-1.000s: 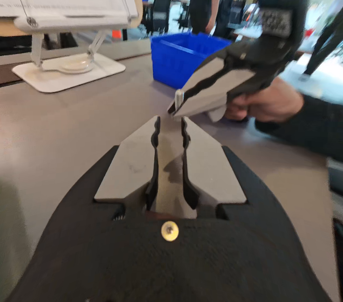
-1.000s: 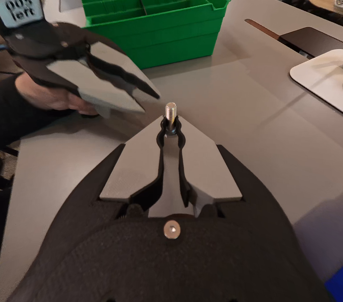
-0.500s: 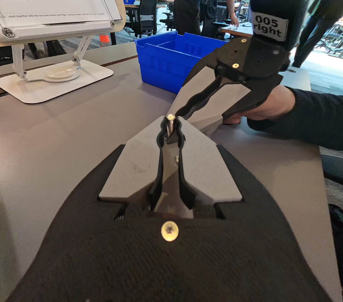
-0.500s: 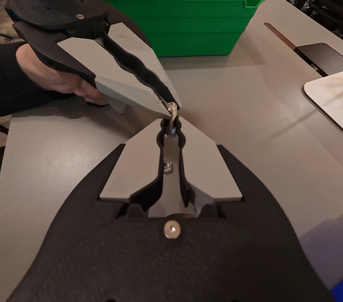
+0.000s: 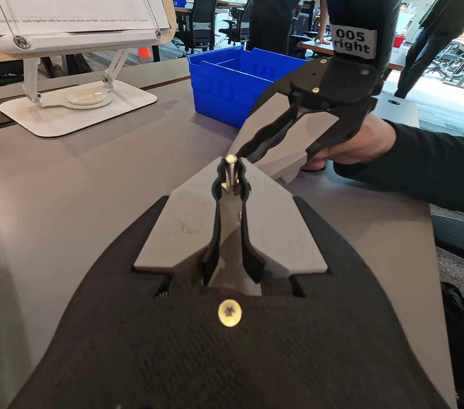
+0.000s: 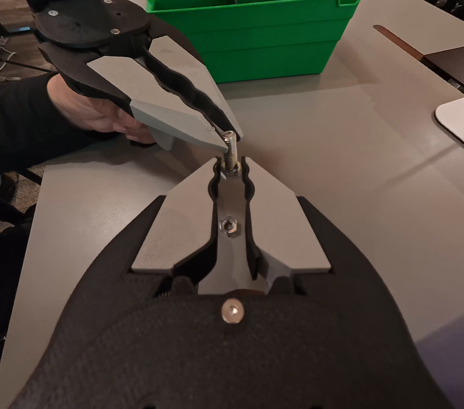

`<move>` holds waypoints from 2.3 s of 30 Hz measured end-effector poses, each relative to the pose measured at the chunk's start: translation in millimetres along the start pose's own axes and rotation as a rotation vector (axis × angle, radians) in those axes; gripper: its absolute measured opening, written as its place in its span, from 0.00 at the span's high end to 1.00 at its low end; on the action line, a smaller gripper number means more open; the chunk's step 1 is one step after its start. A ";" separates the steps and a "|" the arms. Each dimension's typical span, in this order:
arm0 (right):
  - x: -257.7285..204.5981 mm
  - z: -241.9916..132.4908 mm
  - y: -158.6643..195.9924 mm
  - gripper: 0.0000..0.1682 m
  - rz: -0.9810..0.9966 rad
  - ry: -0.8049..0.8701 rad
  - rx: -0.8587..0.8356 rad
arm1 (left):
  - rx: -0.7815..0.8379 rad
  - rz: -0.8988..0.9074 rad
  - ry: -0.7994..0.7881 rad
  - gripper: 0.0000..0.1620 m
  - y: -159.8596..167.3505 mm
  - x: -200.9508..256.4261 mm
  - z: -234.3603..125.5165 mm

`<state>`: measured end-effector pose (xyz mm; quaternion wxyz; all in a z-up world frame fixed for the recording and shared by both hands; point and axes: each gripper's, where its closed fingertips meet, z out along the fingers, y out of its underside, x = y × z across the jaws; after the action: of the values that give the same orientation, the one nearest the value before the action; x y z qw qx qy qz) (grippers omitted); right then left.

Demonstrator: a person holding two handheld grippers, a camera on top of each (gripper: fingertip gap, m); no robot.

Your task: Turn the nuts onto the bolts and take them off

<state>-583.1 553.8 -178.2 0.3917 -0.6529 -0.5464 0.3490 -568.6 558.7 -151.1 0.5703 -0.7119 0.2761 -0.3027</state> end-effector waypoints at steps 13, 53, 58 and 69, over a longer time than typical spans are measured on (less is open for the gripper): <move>-2.0 -4.8 -8.7 0.85 0.003 -0.017 0.046 | 0.023 0.005 -0.012 0.96 -4.8 -1.8 -4.5; 1.8 -13.3 -11.0 0.89 0.016 -0.040 0.061 | -0.031 0.026 -0.031 0.96 6.4 -3.3 -0.6; -0.8 -23.0 -27.7 0.85 0.079 -0.090 0.159 | -0.051 0.043 0.006 0.96 9.8 5.1 2.4; -5.0 -23.4 -32.5 0.96 0.179 -0.151 0.203 | -0.011 -0.047 0.089 0.96 5.0 12.3 1.9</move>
<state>-577.5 549.0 -138.6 0.3805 -0.6280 -0.4759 0.4841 -559.3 549.9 -154.8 0.5463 -0.7072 0.2860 -0.3458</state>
